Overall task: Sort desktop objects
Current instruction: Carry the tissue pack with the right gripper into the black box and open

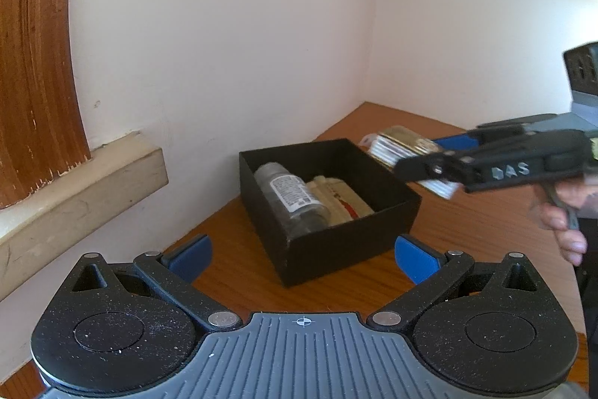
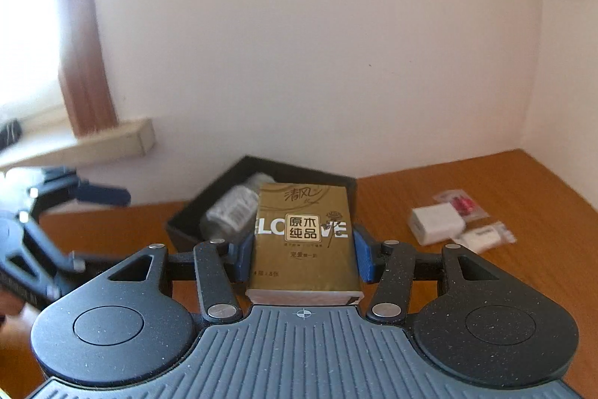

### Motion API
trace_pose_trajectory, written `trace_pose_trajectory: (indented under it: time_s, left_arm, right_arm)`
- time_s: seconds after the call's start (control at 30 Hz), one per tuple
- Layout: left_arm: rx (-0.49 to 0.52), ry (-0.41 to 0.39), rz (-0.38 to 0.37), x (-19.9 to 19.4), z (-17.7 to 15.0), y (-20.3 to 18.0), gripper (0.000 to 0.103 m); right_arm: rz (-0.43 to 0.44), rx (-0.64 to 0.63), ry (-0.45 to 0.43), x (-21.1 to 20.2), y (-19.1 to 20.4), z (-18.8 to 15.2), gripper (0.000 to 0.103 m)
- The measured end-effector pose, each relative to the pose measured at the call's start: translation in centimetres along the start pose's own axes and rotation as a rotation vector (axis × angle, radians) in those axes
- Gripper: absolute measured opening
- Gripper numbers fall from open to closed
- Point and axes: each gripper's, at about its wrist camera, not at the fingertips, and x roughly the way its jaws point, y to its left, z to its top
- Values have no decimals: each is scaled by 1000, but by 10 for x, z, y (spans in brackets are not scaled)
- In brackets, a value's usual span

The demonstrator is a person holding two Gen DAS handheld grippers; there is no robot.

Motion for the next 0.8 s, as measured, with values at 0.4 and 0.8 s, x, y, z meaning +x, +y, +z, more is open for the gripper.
trace_pose_trajectory:
  time_s: [0.4,0.8]
  left_arm:
    - [-11,3,14,1,0,6,103]
    - [-14,10,19,4,-2,8,103]
  right_arm:
    - [15,74,4,33,4,10,52]
    - [8,102,-7,43,9,10,52]
